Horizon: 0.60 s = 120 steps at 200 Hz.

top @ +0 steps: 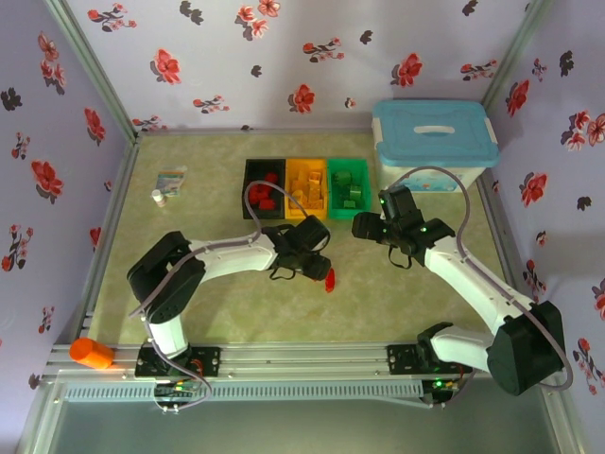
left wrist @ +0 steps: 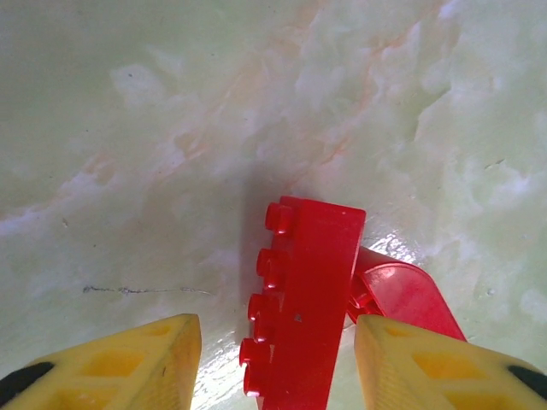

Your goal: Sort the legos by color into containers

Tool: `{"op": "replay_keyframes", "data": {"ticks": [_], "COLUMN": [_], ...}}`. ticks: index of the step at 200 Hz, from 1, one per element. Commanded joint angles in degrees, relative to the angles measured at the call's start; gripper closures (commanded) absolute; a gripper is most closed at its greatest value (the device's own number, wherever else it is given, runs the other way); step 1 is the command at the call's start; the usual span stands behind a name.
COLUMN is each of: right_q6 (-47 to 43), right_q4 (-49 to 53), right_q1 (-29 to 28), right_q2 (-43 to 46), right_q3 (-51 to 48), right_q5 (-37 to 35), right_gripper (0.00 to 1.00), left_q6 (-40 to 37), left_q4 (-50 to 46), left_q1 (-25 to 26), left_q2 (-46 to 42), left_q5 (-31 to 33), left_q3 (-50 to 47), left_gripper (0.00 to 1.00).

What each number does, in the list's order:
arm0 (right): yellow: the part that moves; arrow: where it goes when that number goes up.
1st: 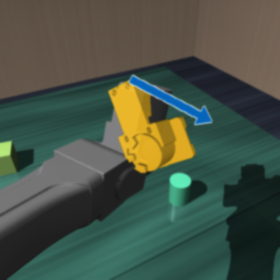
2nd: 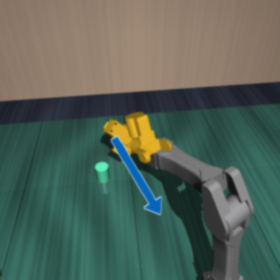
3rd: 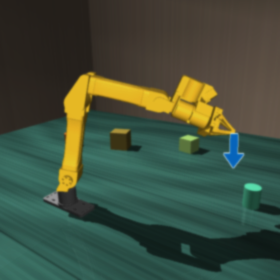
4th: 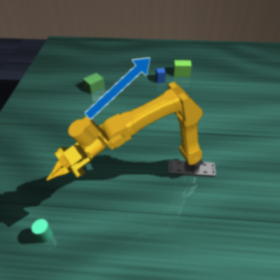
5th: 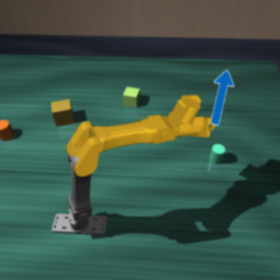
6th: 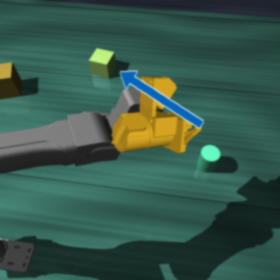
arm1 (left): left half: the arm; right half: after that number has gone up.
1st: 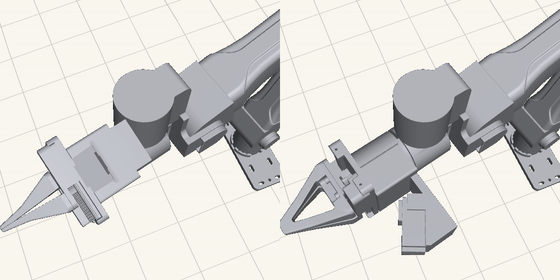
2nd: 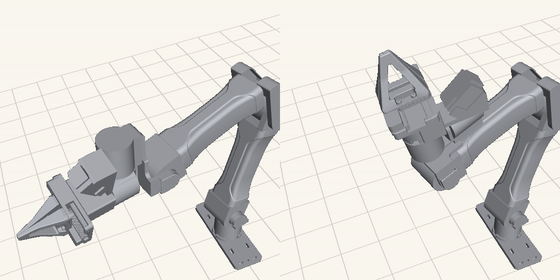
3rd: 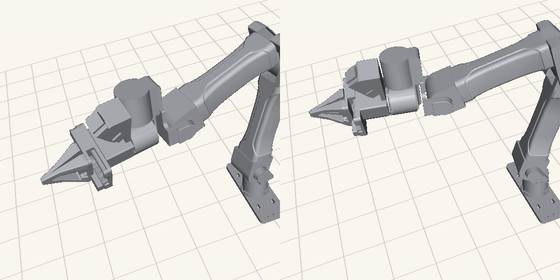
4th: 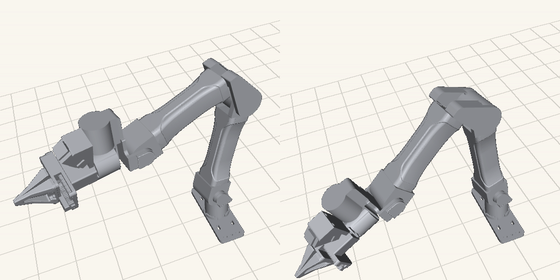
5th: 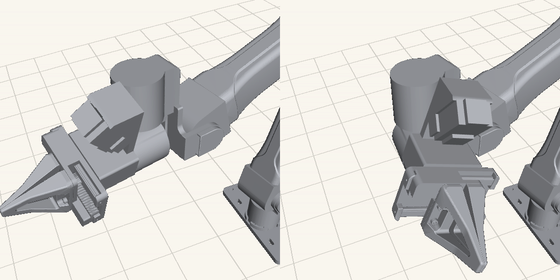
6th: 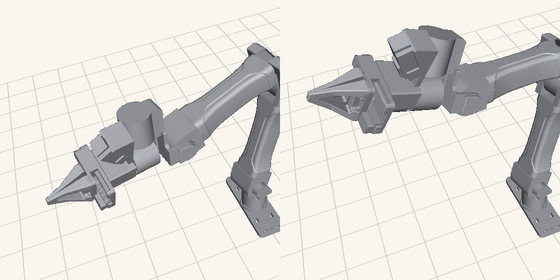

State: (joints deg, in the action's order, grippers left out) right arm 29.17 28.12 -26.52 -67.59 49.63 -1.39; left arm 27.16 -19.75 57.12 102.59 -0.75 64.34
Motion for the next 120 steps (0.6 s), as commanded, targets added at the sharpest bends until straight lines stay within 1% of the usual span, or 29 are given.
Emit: {"op": "replay_keyframes", "data": {"ticks": [1, 40, 60, 70, 83, 103, 120], "right_q6": [1.1, 1.2, 1.3, 1.3, 1.2, 1.2, 1.4], "right_q4": [-0.4, -0.9, -1.0, -1.0, -1.0, -0.9, -0.9], "right_q1": [-0.5, -0.5, -0.5, -0.5, -0.5, -0.5, -0.5], "right_q2": [-0.3, -0.5, -0.6, -0.5, -0.2, 0.0, 0.1], "right_q3": [-0.8, -1.2, -1.1, -1.1, -1.3, -1.6, -1.8], "right_q5": [0.1, 0.2, 0.4, 0.3, 0.2, 0.2, 0.3], "right_gripper": [0.22, 0.22, 0.22, 0.22, 0.22, 0.22, 0.22], "left_q6": [-1.1, -1.0, -0.3, 0.4, 1.0, 1.7, 1.8], "left_q4": [0.3, 1.0, 1.5, 1.8, 2.1, 2.1, 2.4], "left_q1": [0.4, 0.4, 0.1, -0.1, -1.0, -2.6, -5.0], "left_q2": [1.6, 2.6, 3.1, 3.0, 2.3, 0.3, -2.7], "left_q5": [-1.1, -1.1, -0.1, 0.6, 1.0, 2.2, 2.7], "left_q3": [-0.3, -0.6, -0.7, -0.9, -1.3, -2.4, -3.5], "left_gripper": [0.51, 0.54, 0.59, 0.64, 0.68, 0.71, 0.74]}}
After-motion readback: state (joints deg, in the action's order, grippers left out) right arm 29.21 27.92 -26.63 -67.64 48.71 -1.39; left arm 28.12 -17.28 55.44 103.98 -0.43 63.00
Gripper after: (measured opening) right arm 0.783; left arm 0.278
